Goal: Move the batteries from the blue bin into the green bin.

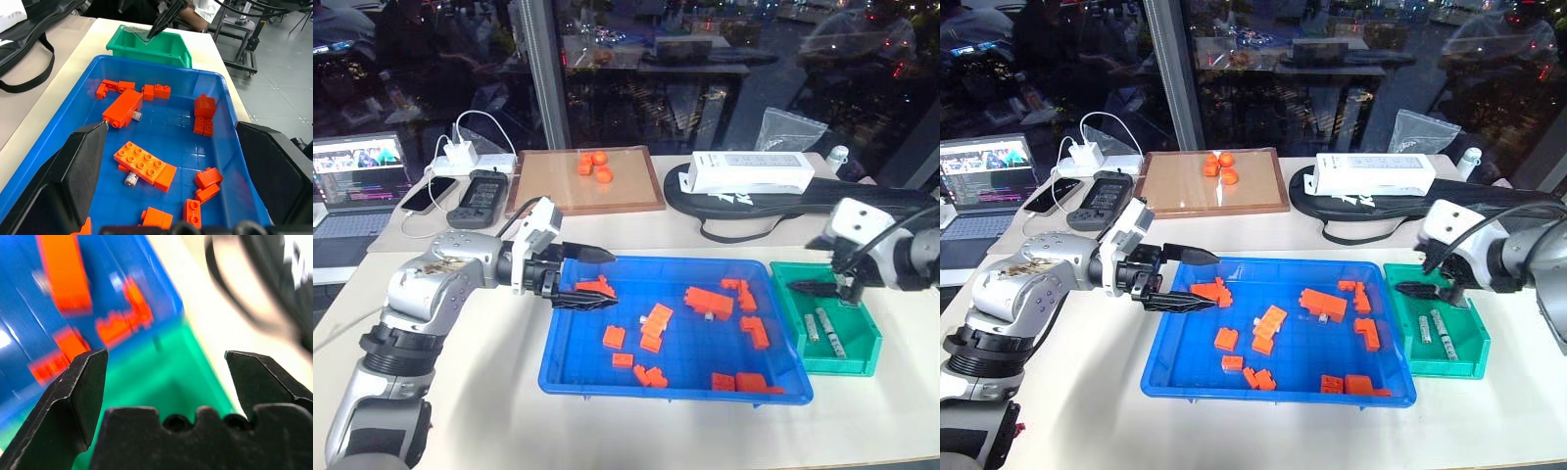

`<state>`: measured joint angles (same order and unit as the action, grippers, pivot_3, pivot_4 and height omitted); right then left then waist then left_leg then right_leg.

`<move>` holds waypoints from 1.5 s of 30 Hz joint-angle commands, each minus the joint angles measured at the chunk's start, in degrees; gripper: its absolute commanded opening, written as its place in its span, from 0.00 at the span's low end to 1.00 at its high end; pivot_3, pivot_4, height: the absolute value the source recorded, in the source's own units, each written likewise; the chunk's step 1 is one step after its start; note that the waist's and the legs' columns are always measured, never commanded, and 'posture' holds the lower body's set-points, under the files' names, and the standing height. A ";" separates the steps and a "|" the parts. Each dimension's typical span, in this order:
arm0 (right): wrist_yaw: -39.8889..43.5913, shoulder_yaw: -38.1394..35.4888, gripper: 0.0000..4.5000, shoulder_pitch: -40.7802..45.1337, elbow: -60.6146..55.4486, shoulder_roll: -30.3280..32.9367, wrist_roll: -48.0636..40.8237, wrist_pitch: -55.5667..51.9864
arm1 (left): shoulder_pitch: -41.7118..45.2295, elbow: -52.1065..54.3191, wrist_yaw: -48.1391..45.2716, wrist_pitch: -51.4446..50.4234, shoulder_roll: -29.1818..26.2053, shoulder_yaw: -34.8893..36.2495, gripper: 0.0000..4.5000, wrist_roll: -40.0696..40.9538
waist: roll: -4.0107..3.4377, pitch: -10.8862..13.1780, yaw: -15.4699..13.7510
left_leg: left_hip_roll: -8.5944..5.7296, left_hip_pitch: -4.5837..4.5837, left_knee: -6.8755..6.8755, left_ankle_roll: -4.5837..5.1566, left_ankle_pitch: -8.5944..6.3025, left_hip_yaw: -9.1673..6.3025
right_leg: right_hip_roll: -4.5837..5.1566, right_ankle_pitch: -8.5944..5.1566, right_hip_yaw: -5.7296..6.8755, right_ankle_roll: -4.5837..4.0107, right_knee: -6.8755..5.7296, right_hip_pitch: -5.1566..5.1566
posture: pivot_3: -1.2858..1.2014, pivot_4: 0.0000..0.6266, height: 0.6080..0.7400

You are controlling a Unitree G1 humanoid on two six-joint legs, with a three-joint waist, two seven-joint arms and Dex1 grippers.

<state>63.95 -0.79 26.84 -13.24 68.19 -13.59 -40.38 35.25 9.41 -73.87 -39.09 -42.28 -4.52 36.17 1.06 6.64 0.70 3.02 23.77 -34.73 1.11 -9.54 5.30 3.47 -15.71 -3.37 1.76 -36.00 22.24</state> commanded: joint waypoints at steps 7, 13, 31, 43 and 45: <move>1.48 8.48 0.98 5.38 -8.82 -5.87 -4.29 -7.06 | -2.02 3.74 0.89 -0.53 -1.50 2.39 1.00 1.46 | 0.00 0.00 -0.18 | -0.01 0.02 -0.03 0.00 0.00 0.01 | 0.02 0.04 0.00 -0.06 0.00 0.00 | 0.52 0.24 1.00; 0.88 15.39 0.98 5.80 -5.52 -7.95 -0.12 -5.13 | -2.89 4.71 2.03 -0.99 -1.31 2.99 1.00 1.68 | 0.01 0.00 -0.14 | -0.01 0.02 -0.03 0.00 0.00 0.00 | 0.02 0.04 0.01 -0.07 -0.01 0.01 | 0.52 0.24 1.00; 0.69 22.39 0.59 7.59 7.89 -15.56 8.90 0.25 | -4.81 6.35 3.84 -0.80 -2.16 3.49 1.00 2.33 | 0.03 0.01 -0.10 | -0.01 0.03 -0.06 0.00 0.00 0.02 | -0.01 0.04 0.01 -0.08 -0.05 0.01 | 0.52 0.24 1.00; 4.93 16.60 0.32 6.83 -3.50 -11.85 2.77 -5.46 | -3.99 5.15 3.08 0.00 -1.86 2.51 1.00 1.81 | 0.03 0.01 -0.10 | -0.01 0.02 -0.05 0.00 0.00 0.01 | -0.01 0.04 0.02 -0.07 -0.05 0.01 | 0.52 0.24 1.00; 6.24 17.17 0.32 5.30 -7.35 -11.09 0.87 -7.47 | -3.90 5.15 2.99 0.04 -1.75 2.36 1.00 1.79 | 0.03 0.01 -0.07 | -0.01 0.02 -0.04 0.00 0.00 0.01 | -0.01 0.04 0.02 -0.07 -0.05 0.00 | 0.52 0.24 1.00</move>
<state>68.64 17.13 32.86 -15.78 56.24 -10.43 -45.93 30.43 13.92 -70.54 -39.97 -43.75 -2.65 37.95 1.08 6.65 0.63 3.02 23.78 -34.77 1.11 -9.54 5.30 3.45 -15.67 -3.35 1.69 -36.05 22.25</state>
